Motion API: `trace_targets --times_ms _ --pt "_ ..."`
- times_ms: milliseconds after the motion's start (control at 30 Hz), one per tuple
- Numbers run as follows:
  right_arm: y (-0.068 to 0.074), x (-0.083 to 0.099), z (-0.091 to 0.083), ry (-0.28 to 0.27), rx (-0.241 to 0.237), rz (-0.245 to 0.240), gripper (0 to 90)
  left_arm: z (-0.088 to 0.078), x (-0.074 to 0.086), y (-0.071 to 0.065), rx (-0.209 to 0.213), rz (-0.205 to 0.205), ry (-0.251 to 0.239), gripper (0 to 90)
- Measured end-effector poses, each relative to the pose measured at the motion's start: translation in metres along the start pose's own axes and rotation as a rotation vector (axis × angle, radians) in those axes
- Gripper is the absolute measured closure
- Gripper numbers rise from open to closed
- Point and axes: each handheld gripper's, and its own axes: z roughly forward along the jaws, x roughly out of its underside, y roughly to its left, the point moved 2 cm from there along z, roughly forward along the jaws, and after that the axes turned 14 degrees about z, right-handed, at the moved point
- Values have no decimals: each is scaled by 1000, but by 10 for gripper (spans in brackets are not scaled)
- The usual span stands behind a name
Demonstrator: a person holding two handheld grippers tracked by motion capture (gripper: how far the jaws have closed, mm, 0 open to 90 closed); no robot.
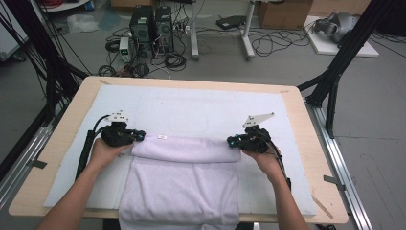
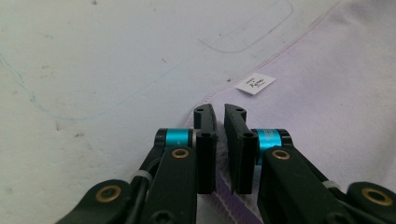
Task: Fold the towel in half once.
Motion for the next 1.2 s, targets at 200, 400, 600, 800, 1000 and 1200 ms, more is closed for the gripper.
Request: trace_targets --times_ms 200,400,600,800,1000,1200 --pt "3 -1 -7 -23 -2 -14 841 -14 -6 -1 -10 0 -56 836" --pt "9 -1 -20 -58 -3 -28 841 -27 -16 -6 -17 23 -94 834" --pt "24 2 -32 -81 -11 -62 841 -42 -19 -22 -11 80 -110 836" --pt "54 22 -50 -108 -30 -129 842 -65 5 -61 -6 140 -120 833" --pt "76 58 -57 -57 -64 -156 782 -80 35 -92 46 180 -67 695" --pt "66 50 -58 -79 -75 -113 698 -72 25 -80 54 131 -73 605"
